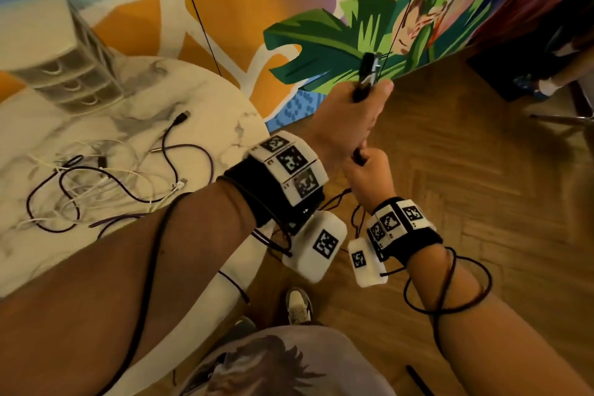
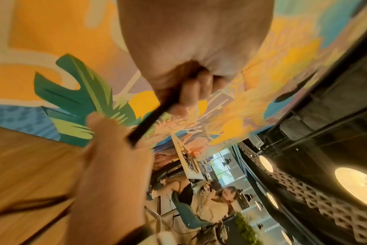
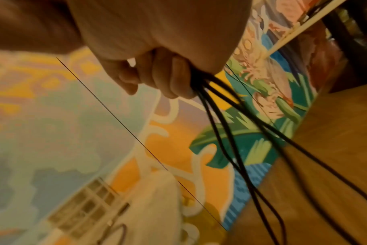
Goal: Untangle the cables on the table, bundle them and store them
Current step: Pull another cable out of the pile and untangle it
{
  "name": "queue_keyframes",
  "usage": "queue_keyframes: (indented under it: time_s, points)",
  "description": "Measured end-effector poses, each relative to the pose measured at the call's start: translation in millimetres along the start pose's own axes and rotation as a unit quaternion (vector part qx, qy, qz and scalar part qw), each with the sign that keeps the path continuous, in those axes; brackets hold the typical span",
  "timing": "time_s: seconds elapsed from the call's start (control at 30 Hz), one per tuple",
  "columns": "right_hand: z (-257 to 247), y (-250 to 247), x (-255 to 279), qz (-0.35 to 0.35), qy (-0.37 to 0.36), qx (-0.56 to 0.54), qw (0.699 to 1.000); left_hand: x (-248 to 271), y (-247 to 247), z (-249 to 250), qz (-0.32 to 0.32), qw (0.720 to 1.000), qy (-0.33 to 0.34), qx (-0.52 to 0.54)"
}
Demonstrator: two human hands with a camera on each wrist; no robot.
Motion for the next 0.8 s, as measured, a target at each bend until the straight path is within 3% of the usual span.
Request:
queue_keyframes:
  time_s: [0.07,0.13,0.2,0.3,0.4,0.5,0.6,0.73,0.8]
  points:
    - [38.5,0.7,-1.3,-0.001,0.049,0.020,0.999,1.9,-6.0,23.7,0.001,0.987,0.080,-0.136]
    - [70.3,-1.2,-2.1,0.002,0.102,0.059,0.993,9.7,-5.0,52.5,-0.006,0.933,0.184,-0.309]
    - [97.6,-5.6,-0.9,-0.001,0.150,0.077,0.986,18.8,-2.4,73.3,-0.023,0.872,0.258,-0.416]
    - [131.8,-16.4,3.6,-0.001,0.211,0.080,0.974,30.0,-18.4,102.4,0.026,0.816,0.352,-0.459]
    - [165.9,-30.8,10.7,0.003,0.269,0.107,0.957,35.8,-32.5,123.2,0.068,0.778,0.397,-0.482]
    - [188.1,-42.1,10.1,0.011,0.283,0.173,0.943,38.4,-31.9,129.4,0.065,0.763,0.409,-0.496]
    - [184.7,-49.0,4.2,0.024,0.243,0.244,0.939,36.8,-29.6,127.5,0.069,0.754,0.413,-0.506]
    - [191.1,-53.3,7.6,-0.046,0.277,0.407,0.869,37.4,-27.2,125.7,0.084,0.743,0.423,-0.513]
    - [195.6,-53.4,6.7,-0.087,0.291,0.427,0.851,36.4,-25.0,119.5,0.081,0.757,0.412,-0.500]
Point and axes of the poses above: each hand's wrist, its own x-axis away from the middle knuckle, its own y-axis out of the palm, z = x × y, the point moved 10 cm from there along -x, towards the middle knuckle, and after that the axes turned 11 degrees about -x, right-handed, at the moved point
